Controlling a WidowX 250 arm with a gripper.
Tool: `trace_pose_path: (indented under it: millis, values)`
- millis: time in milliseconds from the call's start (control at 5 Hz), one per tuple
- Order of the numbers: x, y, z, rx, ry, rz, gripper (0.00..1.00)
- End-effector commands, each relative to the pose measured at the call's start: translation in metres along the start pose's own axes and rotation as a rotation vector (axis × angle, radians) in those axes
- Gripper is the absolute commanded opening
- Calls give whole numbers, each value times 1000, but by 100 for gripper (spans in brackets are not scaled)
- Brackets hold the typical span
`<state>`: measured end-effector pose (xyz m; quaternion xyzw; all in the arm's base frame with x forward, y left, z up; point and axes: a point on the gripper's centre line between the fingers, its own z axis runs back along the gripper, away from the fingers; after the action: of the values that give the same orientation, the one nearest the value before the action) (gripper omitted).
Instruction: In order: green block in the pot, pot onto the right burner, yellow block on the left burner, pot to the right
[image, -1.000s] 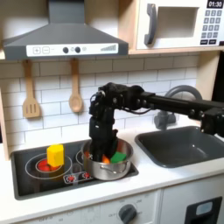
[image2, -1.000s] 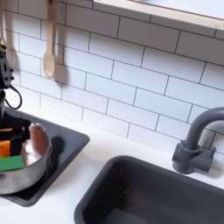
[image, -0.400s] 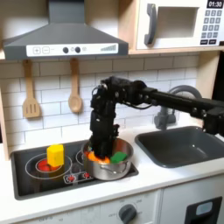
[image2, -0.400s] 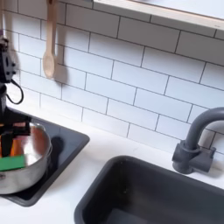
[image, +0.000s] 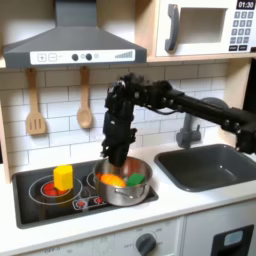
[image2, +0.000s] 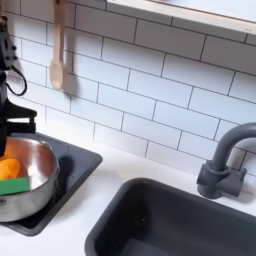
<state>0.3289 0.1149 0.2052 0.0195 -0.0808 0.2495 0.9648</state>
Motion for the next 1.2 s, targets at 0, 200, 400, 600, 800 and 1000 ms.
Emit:
trace_pose_path:
  millis: [0, 200, 400, 600, 800, 1000]
  values:
    - [-2, -3, -5, -5, 31, -12, 100]
    - [0, -4, -6, -18, 30, -9, 100]
    - [2, -5, -9, -26, 35, -21, 100]
    - [1, -6, -15, -33, 40, -23, 100]
    - [2, -7, -15, -27, 31, -32, 100]
    - [0, -6, -19, -32, 38, -42, 100]
